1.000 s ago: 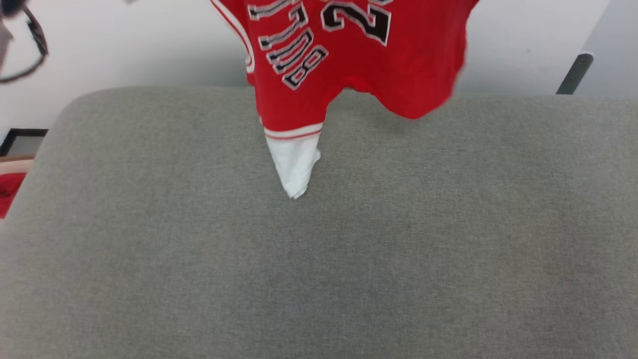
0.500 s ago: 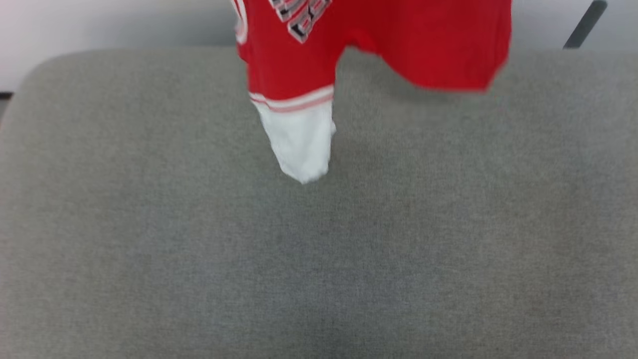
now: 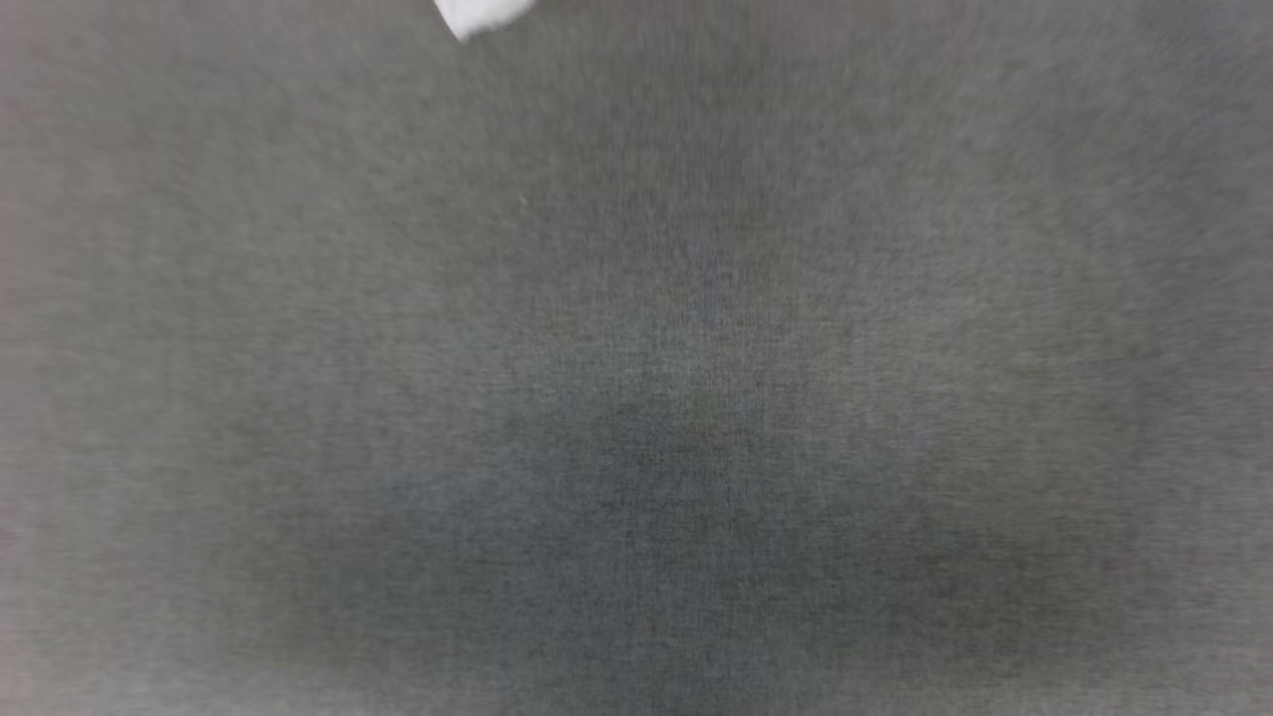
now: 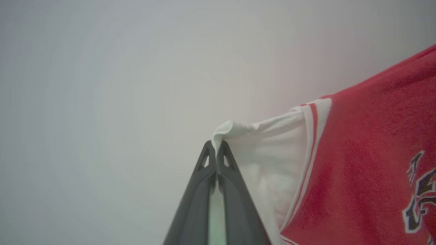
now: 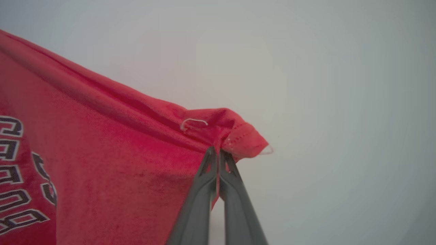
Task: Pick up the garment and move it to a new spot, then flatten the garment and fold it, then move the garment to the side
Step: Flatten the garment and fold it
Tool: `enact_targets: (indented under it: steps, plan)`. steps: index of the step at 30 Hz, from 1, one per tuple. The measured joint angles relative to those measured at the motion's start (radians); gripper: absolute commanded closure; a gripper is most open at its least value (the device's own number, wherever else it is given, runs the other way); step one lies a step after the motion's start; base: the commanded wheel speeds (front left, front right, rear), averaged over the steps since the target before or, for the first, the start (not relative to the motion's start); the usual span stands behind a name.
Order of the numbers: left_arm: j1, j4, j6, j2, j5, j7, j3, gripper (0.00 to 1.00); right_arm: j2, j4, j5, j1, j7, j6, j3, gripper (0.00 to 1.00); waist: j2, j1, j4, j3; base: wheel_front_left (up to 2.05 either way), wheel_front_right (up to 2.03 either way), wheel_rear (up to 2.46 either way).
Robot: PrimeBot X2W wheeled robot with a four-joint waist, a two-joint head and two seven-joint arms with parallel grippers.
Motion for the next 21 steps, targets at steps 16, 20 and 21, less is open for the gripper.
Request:
enact_targets:
  steps: [16,20,21]
  plan:
    - [0.093,0.187,-0.002,-0.163,-0.021,-0.171,-0.013,1.00,0.097,0.112,-0.138,0.073,-0.039,-0.001,-0.087,1.00,0.0000,0.0000,0.041,0.307,0.00,0.00,0.00]
    - [0.146,0.217,-0.018,-0.174,-0.038,-0.177,-0.016,1.00,0.090,0.110,-0.134,0.115,-0.039,-0.001,-0.096,1.00,0.0000,0.0000,0.058,0.296,0.00,0.00,0.00]
    - [0.163,0.221,-0.024,-0.181,-0.041,-0.175,-0.019,1.00,0.085,0.109,-0.134,0.127,-0.039,-0.001,-0.094,1.00,0.0000,0.0000,0.061,0.288,0.00,0.00,0.00]
